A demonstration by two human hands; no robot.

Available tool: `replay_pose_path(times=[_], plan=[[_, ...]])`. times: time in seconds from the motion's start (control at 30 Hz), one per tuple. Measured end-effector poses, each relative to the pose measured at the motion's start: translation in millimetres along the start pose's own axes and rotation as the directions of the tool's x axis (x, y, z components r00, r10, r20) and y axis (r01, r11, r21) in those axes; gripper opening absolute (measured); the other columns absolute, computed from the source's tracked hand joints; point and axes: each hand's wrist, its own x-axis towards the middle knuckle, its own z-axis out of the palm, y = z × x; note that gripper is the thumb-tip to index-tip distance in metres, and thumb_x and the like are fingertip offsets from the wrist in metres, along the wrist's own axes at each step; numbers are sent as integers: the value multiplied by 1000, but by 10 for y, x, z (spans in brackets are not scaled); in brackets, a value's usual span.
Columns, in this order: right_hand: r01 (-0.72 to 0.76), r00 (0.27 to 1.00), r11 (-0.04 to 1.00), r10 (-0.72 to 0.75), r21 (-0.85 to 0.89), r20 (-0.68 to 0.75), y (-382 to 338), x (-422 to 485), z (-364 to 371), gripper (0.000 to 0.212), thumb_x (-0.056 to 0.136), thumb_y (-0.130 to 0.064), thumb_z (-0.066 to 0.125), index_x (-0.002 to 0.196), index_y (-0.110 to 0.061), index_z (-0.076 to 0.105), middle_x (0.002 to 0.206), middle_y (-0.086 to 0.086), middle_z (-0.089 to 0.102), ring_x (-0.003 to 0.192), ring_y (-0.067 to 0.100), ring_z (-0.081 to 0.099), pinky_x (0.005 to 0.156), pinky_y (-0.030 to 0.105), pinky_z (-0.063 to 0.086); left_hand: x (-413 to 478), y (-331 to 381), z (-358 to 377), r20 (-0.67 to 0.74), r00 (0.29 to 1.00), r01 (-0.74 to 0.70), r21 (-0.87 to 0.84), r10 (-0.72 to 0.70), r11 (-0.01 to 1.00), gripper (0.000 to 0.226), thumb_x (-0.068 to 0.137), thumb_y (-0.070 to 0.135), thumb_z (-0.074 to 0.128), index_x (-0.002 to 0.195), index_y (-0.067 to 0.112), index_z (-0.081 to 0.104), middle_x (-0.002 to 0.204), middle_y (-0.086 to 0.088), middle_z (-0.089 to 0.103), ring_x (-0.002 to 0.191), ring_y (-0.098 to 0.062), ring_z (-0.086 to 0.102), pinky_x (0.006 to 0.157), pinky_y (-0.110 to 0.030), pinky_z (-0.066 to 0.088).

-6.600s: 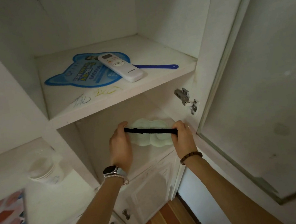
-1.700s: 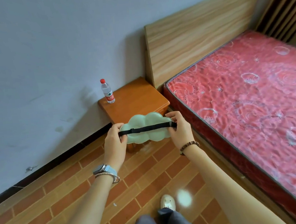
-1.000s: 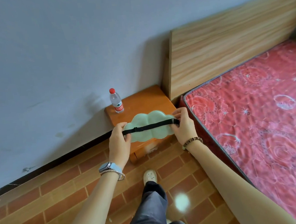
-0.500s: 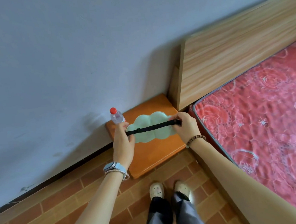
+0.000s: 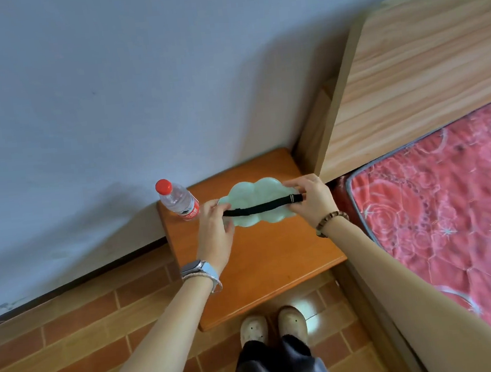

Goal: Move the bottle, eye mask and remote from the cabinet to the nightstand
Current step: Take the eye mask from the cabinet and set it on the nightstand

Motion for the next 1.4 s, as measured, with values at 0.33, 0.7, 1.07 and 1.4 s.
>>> replay_pose_path(times=[0.33,0.7,1.07,1.4], plan=[[-7,998,1000,9,31,-64,835,870,996,37,81,5,56,110,-15,67,117,7,50,107,22,54,93,25,47,477,-844,1065,-37,998,57,81,-55,995,41,80,-6,63,118,8,59,132,-9,43,120,-22,48,97,-20,34],[71,997,995,-72,-69,-3,1066,818,1221,46,84,0,62,128,-12,56,122,10,50,115,26,50,98,24,39,539,-1023,1229,-2,1000,31,197,-31,980,39,83,4,69,120,6,59,127,-10,49,117,-25,47,97,-36,46],[99,995,981,-103,-166,-14,1086,1078,1265,45,85,6,61,127,-9,57,127,12,51,121,27,46,102,24,35,818,-1060,1342,-21,1000,-16,248,22,969,39,84,9,68,122,6,58,125,-13,53,114,-27,49,89,-34,50],[117,992,961,-125,-250,-16,834,818,1014,34,90,-5,56,124,-11,57,131,8,52,121,26,46,101,32,40,664,-870,1065,-16,1000,5,248,-1,969,45,85,8,67,126,8,50,117,-15,56,107,-28,53,84,-36,52]])
